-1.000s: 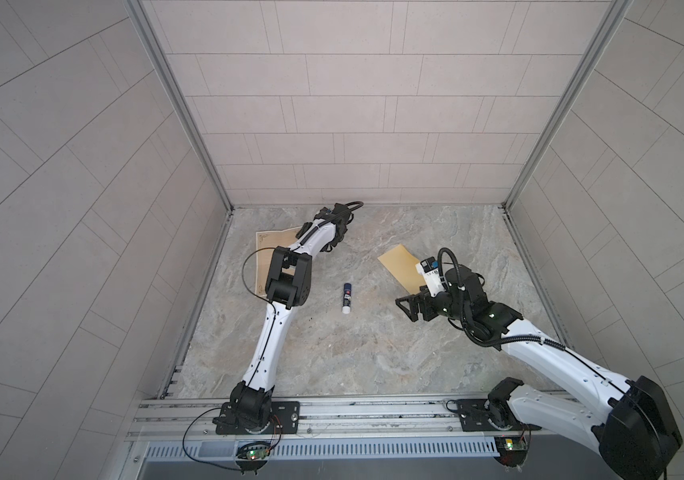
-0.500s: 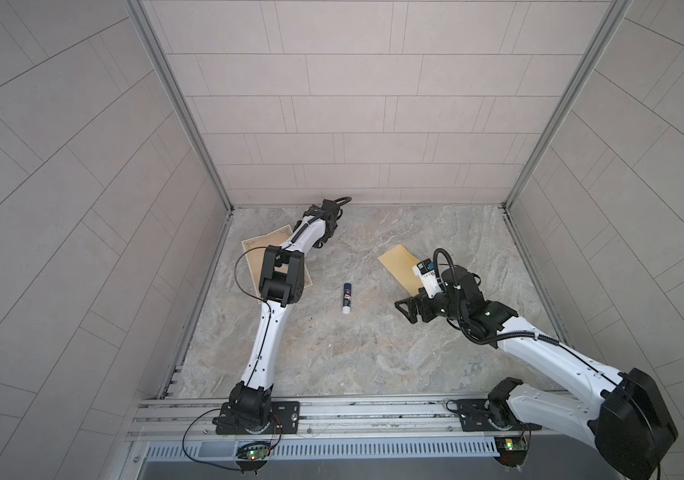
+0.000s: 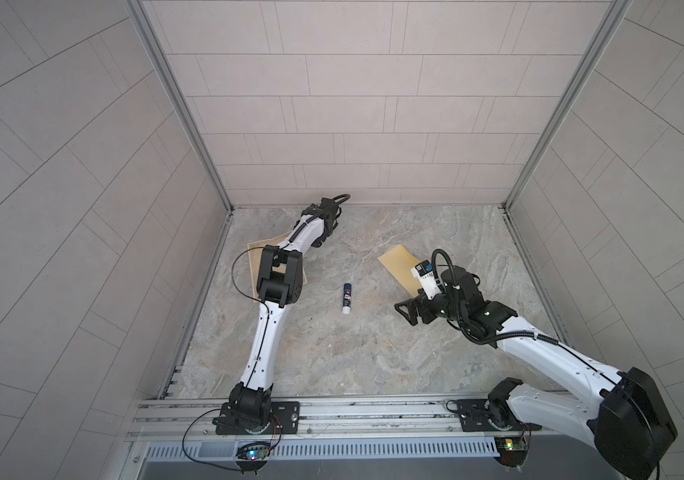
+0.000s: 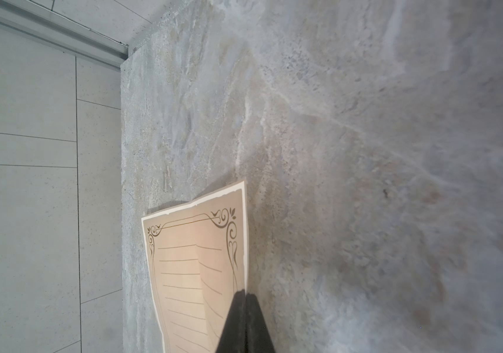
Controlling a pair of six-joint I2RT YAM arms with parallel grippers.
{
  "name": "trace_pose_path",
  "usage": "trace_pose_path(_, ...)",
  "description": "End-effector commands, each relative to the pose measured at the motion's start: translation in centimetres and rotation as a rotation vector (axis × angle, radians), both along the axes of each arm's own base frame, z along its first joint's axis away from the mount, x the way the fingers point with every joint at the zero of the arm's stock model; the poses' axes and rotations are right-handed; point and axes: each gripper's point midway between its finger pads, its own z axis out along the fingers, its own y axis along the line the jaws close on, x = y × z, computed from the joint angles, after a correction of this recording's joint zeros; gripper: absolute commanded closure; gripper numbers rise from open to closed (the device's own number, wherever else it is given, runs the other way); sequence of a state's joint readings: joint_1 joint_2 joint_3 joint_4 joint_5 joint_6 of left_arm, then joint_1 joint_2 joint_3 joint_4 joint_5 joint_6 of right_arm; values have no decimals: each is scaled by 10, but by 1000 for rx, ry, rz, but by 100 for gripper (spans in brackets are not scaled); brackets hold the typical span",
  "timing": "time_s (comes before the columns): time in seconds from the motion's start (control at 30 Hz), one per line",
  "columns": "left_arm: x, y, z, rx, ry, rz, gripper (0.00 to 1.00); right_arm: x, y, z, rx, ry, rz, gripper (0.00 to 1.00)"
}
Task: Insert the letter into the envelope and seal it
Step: 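Grasp the far edge of the cream letter with the left gripper and lift it, then carry the lifted letter toward the right gripper with the left gripper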
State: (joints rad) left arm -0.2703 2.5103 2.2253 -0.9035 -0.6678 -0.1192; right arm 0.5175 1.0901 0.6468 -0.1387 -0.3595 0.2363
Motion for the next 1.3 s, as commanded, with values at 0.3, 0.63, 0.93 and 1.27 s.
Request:
trace_pose_path(0.3, -42, -17, 110, -285, -205, 36, 100, 8, 37, 56, 116, -76, 42, 0)
trace_pose_path(0.63, -69, -39, 152, -523, -326, 0, 100, 36, 101, 105, 116, -129, -21, 1)
trace_pose_path(0.93, -90, -55, 169, -683, -373, -38, 100, 51, 160, 103, 168, -94, -2, 1)
trace_pose_path(1.27, -113, -53, 209, -778, -543, -61, 100, 59, 149, 110, 161, -110, -33, 0)
